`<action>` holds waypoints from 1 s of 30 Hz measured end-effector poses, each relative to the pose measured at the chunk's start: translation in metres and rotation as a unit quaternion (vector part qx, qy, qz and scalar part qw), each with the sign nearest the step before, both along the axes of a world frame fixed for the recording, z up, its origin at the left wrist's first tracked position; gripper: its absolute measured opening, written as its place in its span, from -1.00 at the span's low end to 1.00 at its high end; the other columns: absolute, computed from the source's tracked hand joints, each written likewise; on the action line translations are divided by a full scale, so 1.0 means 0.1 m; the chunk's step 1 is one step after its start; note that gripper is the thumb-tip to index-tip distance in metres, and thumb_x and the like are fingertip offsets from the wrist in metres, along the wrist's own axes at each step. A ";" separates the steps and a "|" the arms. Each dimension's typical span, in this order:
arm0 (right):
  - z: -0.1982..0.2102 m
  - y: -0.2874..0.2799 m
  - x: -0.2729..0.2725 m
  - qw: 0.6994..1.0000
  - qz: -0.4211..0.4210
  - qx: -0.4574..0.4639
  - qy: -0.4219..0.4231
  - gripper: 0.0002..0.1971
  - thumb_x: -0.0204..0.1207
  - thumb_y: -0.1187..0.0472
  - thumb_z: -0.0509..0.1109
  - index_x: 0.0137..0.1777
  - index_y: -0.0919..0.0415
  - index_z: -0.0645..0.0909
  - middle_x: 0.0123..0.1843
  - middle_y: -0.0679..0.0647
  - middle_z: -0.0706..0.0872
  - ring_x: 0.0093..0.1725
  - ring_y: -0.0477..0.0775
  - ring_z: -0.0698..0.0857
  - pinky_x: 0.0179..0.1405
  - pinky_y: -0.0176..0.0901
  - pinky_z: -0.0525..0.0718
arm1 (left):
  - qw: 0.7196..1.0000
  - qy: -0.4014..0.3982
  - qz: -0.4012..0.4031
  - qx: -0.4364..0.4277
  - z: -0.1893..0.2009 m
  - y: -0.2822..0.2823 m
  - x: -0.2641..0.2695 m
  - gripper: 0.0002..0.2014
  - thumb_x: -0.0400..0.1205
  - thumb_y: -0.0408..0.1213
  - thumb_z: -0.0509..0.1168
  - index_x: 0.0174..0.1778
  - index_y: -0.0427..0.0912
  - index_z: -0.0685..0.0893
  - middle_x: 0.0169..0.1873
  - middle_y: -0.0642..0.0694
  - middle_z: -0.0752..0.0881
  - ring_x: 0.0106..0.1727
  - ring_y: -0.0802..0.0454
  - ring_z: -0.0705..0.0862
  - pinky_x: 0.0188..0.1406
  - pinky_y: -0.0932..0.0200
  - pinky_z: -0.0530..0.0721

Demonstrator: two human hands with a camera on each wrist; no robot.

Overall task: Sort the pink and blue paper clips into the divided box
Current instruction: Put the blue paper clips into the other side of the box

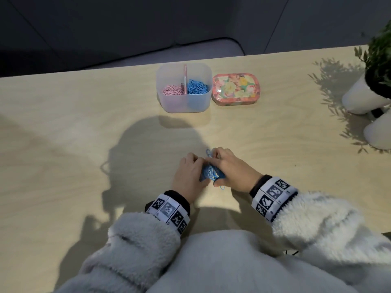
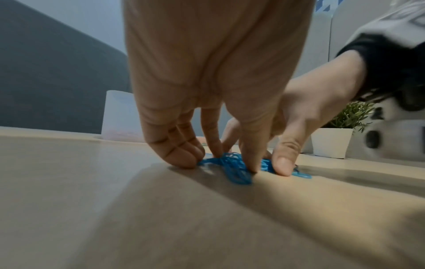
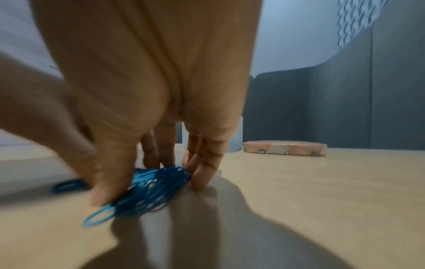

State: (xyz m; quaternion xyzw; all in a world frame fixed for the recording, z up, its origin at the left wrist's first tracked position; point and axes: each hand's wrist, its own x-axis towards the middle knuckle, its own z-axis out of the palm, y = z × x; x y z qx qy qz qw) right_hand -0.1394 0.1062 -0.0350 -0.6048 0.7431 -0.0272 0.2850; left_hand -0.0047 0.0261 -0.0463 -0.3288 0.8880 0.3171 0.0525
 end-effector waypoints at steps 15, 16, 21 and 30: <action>0.00 0.08 0.11 0.992 -0.100 -0.069 -0.015 -0.86 0.44 0.43 0.29 -0.04 0.31 0.61 -0.04 0.25 0.67 0.04 0.29 0.62 -0.04 0.04 0.54 | 0.998 -0.036 -0.044 -0.028 0.03 -0.27 -0.08 -0.69 0.48 -0.25 0.42 0.09 -0.29 0.60 0.11 -0.27 0.52 0.09 -0.23 0.56 -0.02 -0.06 0.51; 0.02 0.08 0.09 0.992 -0.108 -0.063 -0.022 -0.88 0.43 0.43 0.31 -0.07 0.31 0.62 -0.06 0.24 0.69 0.01 0.28 0.63 -0.05 0.03 0.52 | 0.998 -0.038 -0.041 -0.031 0.03 -0.29 -0.08 -0.69 0.48 -0.22 0.42 0.06 -0.30 0.61 0.08 -0.28 0.53 0.08 -0.23 0.55 -0.05 -0.05 0.49; 0.07 0.03 -0.06 0.972 -0.199 -0.044 -0.117 -0.68 0.35 0.41 0.41 -0.48 0.02 0.47 -0.42 0.08 0.62 -0.34 0.11 0.56 -0.28 -0.19 0.47 | 0.998 -0.029 -0.047 -0.042 -0.01 -0.32 -0.04 -0.73 0.52 -0.20 0.38 -0.01 -0.33 0.61 0.07 -0.29 0.55 0.14 -0.23 0.50 0.04 -0.07 0.48; 0.55 -0.57 -0.54 0.908 -0.320 -0.117 -0.244 -0.68 0.35 0.42 0.52 -0.43 0.05 0.52 -0.45 -0.04 0.49 -0.43 -0.11 0.44 -0.30 -0.37 0.50 | 0.988 -0.065 -0.106 -0.093 -0.03 -0.27 -0.05 -0.75 0.63 -0.22 0.21 0.16 -0.26 0.50 0.14 -0.22 0.59 0.18 -0.18 0.50 0.17 0.05 0.39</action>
